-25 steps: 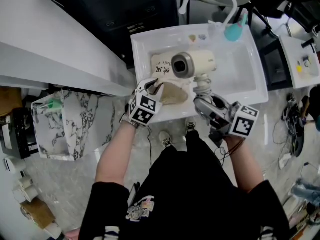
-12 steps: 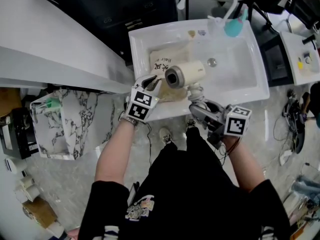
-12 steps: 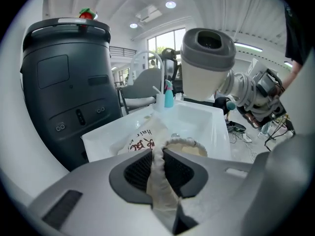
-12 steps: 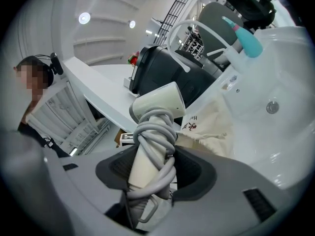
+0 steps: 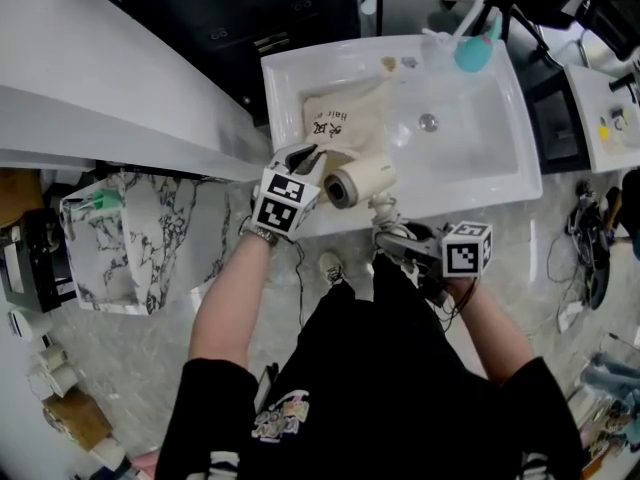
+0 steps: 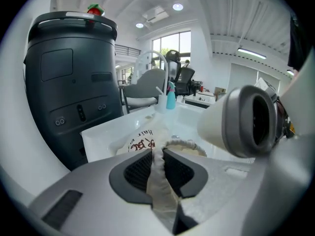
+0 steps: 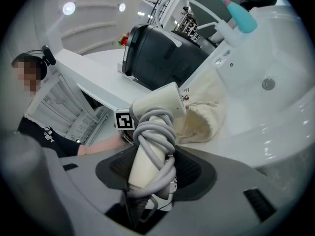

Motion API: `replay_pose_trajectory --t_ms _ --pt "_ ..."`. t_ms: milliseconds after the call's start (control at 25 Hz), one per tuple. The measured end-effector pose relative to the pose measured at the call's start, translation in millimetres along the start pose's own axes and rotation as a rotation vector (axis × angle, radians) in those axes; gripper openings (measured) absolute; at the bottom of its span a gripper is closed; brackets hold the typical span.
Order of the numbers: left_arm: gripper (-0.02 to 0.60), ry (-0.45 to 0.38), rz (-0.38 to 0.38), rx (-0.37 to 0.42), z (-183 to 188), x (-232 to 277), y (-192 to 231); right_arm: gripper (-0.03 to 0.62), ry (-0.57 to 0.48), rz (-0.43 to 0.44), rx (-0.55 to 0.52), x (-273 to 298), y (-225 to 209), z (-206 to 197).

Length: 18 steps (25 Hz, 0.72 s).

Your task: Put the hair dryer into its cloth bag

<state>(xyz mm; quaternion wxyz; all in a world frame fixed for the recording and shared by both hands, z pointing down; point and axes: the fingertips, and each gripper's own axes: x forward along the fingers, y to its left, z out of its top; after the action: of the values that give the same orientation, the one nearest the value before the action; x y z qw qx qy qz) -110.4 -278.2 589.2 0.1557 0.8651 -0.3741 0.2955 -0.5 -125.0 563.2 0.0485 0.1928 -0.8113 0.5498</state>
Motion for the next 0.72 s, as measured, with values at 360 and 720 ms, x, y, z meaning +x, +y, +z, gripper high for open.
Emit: replay_pose_trajectory --t_ms 360,720 --pt "0.058 -0.002 -0.017 0.000 1 -1 -1 0.216 0.184 -0.004 0.016 11 -14 -43" --pt "0.058 0.012 -0.035 0.079 2 -7 -8 0.216 0.286 -0.070 0.073 37 -30 -39"
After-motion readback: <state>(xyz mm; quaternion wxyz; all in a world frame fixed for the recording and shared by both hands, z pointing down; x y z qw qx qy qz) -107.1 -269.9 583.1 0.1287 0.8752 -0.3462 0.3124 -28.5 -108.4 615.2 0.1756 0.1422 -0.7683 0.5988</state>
